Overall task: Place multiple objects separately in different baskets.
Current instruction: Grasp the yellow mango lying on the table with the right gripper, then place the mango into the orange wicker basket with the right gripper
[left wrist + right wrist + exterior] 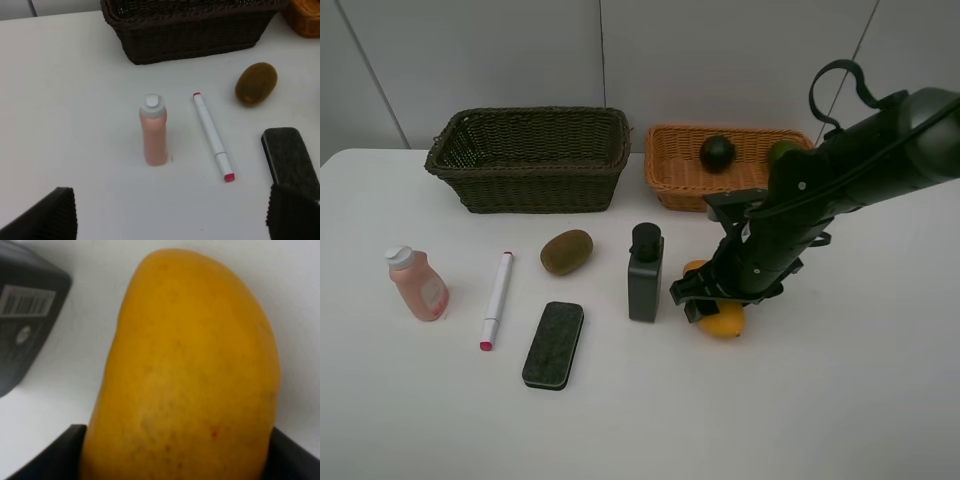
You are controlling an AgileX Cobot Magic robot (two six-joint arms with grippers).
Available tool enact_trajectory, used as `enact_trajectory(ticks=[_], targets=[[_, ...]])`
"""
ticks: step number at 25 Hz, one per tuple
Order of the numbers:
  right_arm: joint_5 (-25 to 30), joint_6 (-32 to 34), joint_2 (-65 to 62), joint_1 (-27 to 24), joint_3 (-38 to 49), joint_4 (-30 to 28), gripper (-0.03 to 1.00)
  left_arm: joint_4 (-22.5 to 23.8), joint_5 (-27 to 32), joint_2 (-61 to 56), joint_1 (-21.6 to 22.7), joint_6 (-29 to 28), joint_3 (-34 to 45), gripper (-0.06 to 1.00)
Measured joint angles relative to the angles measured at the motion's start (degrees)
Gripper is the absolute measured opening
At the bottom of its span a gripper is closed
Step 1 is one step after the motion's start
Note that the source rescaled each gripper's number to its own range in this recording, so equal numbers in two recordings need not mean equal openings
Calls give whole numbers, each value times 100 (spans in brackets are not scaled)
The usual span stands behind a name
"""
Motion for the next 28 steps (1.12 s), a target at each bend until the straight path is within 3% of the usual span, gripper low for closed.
enact_trajectory(ticks=[21, 28], targets=[[527, 83, -948, -14, -1, -172, 58, 0, 0, 0, 0, 0, 0, 100], [1114, 140, -1041, -526, -610, -509, 58, 0, 0, 0, 0, 0, 0, 100]])
